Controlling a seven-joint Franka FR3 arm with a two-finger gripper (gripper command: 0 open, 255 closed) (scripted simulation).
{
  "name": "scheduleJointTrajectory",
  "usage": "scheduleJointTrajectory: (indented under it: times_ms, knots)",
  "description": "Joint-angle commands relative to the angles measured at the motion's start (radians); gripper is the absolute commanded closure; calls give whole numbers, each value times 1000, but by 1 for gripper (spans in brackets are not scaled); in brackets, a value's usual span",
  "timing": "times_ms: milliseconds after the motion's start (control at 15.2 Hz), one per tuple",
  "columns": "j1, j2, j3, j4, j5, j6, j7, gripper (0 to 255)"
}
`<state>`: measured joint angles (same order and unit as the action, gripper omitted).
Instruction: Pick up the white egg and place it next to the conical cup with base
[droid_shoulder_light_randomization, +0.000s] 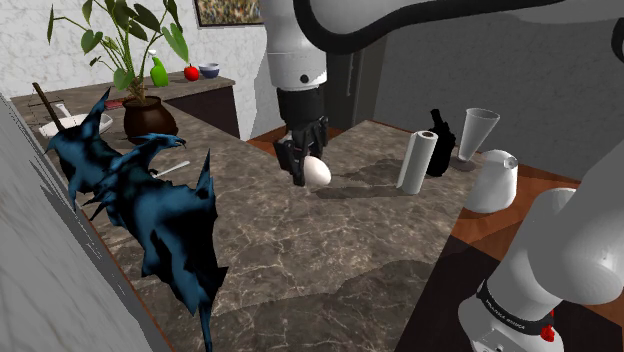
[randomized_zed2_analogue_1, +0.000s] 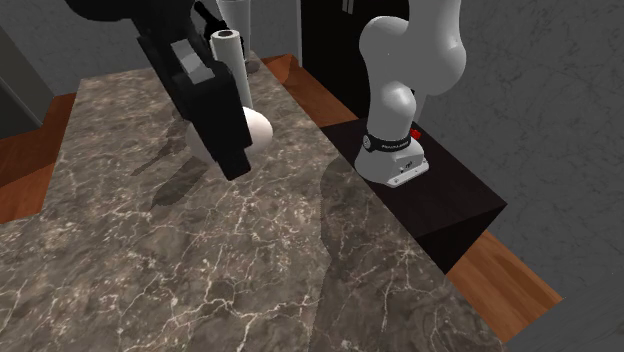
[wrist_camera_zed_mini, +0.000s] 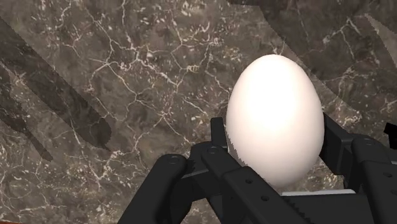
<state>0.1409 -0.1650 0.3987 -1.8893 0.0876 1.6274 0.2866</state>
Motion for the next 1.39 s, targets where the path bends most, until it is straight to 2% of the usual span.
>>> scheduleJointTrajectory:
  times_ms: [0, 528, 924, 1320]
  knots:
    - [-1, 0, -2, 26, -1, -26, 0, 255]
    - [-3, 15, -2, 140, -7, -126, 7, 255]
    - [-49, -144, -103, -20, 7, -126, -151, 255]
    - [-89, -264, -209, -136, -20, -136, -300, 255]
